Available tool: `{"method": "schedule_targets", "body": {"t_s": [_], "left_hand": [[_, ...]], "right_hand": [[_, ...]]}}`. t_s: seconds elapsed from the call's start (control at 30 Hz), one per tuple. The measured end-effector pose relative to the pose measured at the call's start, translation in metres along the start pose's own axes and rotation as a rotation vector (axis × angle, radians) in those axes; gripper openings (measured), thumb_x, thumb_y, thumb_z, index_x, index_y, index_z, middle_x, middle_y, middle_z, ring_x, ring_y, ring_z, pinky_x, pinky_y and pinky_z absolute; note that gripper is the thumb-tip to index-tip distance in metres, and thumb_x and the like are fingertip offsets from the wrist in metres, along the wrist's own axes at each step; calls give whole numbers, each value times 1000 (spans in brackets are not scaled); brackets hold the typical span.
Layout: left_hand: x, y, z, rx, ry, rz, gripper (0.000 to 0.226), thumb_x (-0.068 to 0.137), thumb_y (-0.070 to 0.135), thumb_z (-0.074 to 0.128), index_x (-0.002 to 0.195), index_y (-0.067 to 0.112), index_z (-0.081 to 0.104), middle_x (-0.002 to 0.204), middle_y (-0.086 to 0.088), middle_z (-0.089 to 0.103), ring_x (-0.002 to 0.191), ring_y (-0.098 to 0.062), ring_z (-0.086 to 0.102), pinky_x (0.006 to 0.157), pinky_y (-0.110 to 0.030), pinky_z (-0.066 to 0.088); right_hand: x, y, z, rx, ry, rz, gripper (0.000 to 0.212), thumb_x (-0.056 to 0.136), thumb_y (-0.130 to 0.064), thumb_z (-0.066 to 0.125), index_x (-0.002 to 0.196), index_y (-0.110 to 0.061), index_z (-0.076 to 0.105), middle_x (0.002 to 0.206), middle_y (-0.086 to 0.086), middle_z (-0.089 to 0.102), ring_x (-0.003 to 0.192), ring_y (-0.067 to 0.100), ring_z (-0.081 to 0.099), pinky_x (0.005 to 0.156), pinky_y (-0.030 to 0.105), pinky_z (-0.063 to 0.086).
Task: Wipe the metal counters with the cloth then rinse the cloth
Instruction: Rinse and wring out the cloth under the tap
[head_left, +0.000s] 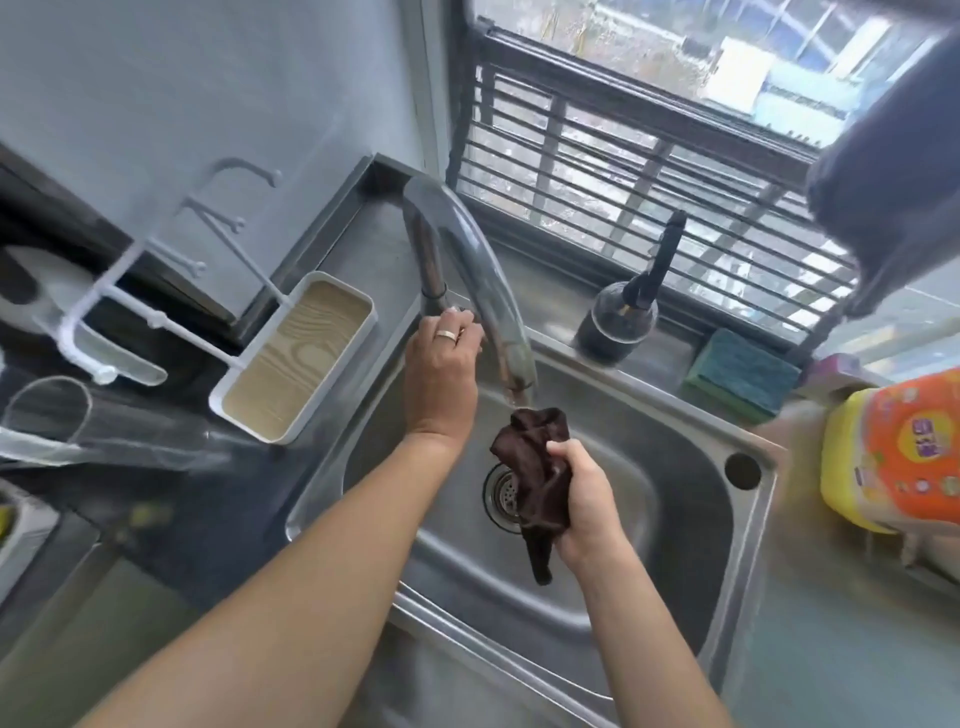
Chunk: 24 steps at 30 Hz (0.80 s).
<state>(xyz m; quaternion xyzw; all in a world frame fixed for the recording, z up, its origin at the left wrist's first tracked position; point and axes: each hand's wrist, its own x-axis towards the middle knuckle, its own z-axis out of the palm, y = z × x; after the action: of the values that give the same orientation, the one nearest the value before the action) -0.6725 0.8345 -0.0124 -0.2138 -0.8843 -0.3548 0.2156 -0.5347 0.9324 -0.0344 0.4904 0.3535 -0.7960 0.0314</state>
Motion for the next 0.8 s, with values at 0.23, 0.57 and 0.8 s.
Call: {"method": "schedule_targets", "body": {"t_s": [0.23,0.57,0.8], "left_hand": [[-6,10,7,-170,5,-635,42,88,27,52,121,2,54,123,-20,53,112,-37,55,100,-48,48],[11,13,15,-497,-95,-1099,24,95,5,52,118,10,47,114,-14,62,101,-31,61,95,-45,52],[-6,5,20,-463,-67,-1005,30,94,-5,53,119,9,45,109,-8,62,77,5,57,65,-2,44]], "right_hand": [[0,6,17,46,29,-4,23,82,-22,61,102,-11,60,84,14,59,60,22,55,55,30,44],[-4,9,17,77,41,-30,12,87,-18,57,94,-10,65,84,14,63,64,23,57,61,32,45],[-3,11,17,134,26,19,19,91,-20,53,92,-8,68,81,13,68,62,23,60,58,29,47]]}}
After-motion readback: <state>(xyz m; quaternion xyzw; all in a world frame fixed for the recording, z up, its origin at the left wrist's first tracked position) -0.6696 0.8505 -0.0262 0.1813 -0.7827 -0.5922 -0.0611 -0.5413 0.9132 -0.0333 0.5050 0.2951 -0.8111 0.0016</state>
